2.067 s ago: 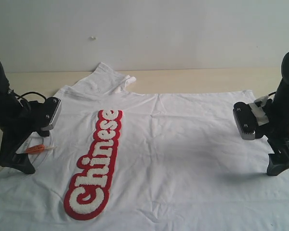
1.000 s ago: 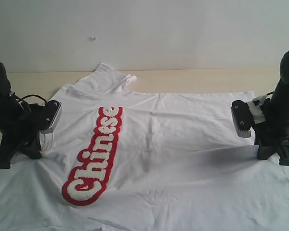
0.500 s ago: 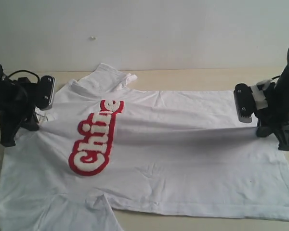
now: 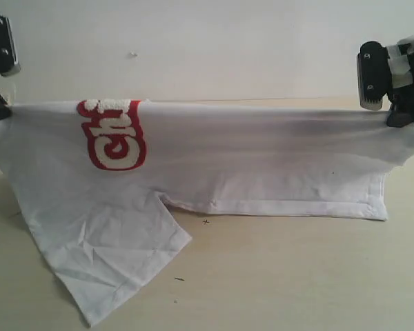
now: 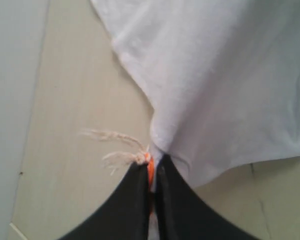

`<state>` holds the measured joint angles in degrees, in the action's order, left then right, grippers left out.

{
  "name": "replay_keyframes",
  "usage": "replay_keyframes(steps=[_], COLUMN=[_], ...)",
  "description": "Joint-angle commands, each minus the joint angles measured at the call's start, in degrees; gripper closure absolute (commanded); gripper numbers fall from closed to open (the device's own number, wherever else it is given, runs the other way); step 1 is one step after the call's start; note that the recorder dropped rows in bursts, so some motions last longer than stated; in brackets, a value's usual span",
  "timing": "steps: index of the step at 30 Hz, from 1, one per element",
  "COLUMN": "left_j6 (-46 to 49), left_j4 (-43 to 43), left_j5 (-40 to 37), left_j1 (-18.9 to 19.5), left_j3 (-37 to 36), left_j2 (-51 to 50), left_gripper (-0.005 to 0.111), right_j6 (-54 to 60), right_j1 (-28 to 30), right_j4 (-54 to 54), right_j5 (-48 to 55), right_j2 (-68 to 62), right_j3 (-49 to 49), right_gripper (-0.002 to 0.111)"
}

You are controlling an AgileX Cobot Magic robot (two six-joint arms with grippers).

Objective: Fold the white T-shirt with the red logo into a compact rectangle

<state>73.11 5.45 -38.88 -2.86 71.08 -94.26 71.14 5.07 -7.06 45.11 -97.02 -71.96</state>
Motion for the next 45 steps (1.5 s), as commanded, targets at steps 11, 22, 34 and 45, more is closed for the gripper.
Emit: replay_keyframes(steps=[11,22,34,45], left_j6=[-7.61,-8.33,-10.85,-16.73], left_j4=[-5.45,-4.76,1.77,2.3], left_j5=[-9.9,-11.87,-19.57,-23.35], left_j1=[2.11,2.11,2.0,-2.54], left_j3=[-0.32,-6.22,-6.22,-1.47], left_j2=[15.39,25.32,37.88,47.16], left_gripper=[0.107,0.107,0.107,0.107], right_j6=[-0.7,0.83,3.55,3.72], right_j1=[0.93,0.93,0.93,0.93], right_j4=[-1.5,4.2,16.39,24.84], right_j5=[6.59,10.77,16.46,18.98], right_j2=[14.63,21.66,30.21,37.86], right_j3=[-0.45,-0.45,-0.45,-0.45], right_gripper=[0.108,0.108,0.108,0.108])
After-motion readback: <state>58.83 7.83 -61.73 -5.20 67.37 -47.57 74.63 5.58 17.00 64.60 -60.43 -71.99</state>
